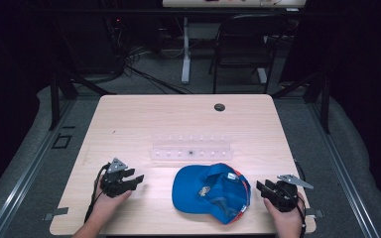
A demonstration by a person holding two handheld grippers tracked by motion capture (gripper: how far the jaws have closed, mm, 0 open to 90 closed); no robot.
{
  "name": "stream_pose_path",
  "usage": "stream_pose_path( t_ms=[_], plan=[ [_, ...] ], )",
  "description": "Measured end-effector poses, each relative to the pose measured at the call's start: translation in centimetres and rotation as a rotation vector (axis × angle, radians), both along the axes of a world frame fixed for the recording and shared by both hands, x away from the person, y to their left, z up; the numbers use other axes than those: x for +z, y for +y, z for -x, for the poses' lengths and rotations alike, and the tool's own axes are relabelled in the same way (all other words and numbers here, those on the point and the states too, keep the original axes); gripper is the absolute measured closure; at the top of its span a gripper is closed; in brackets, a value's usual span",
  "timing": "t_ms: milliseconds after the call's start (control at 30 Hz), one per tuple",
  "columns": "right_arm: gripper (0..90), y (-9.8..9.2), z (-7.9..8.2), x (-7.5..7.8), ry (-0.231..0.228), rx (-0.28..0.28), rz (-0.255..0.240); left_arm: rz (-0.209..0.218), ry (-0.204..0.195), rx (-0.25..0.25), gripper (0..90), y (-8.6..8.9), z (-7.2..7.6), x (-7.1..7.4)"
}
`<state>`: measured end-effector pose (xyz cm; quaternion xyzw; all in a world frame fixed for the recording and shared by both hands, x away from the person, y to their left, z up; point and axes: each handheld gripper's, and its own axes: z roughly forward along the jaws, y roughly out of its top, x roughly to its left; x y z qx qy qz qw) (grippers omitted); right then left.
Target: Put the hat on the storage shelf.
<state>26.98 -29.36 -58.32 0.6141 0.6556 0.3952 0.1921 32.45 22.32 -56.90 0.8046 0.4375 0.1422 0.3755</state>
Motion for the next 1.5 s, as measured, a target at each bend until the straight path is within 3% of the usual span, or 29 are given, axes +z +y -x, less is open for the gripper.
stream_pose_path(
  t_ms=[167, 433, 567, 800, 967, 1200, 1500],
  plan=[
    [56.9, 0.1, 0.1, 0.3, 0.005, 0.004, 0.006, -0.005, 0.002, -0.005, 51.2, 0.0, 0.1, 0.0],
    [54.2, 0.2, 0.1, 0.8, 0.032, 0.006, -0.026, -0.015, -0.004, -0.021, 50.9, -0.2, 0.3, 0.1],
    [53.6, 0.1, -0.2, 1.2, 0.079, 0.019, -0.056, -0.019, -0.005, -0.026, 50.8, -0.3, 0.3, 0.1],
    [53.5, -0.2, -0.6, 1.7, 0.145, 0.043, -0.056, -0.018, -0.009, -0.026, 50.8, -0.4, 0.4, 0.2],
    [52.8, -1.0, -0.9, 2.8, 0.173, 0.039, -0.081, -0.019, -0.009, -0.023, 50.7, -0.4, 0.4, 0.2],
    [52.4, -1.8, -1.7, 4.4, 0.222, 0.048, -0.075, -0.022, -0.006, -0.025, 50.7, -0.5, 0.4, 0.2],
    [52.7, -1.4, -2.0, 5.9, 0.253, 0.071, -0.062, -0.024, -0.008, -0.024, 50.8, -0.5, 0.5, 0.2]
  ],
)
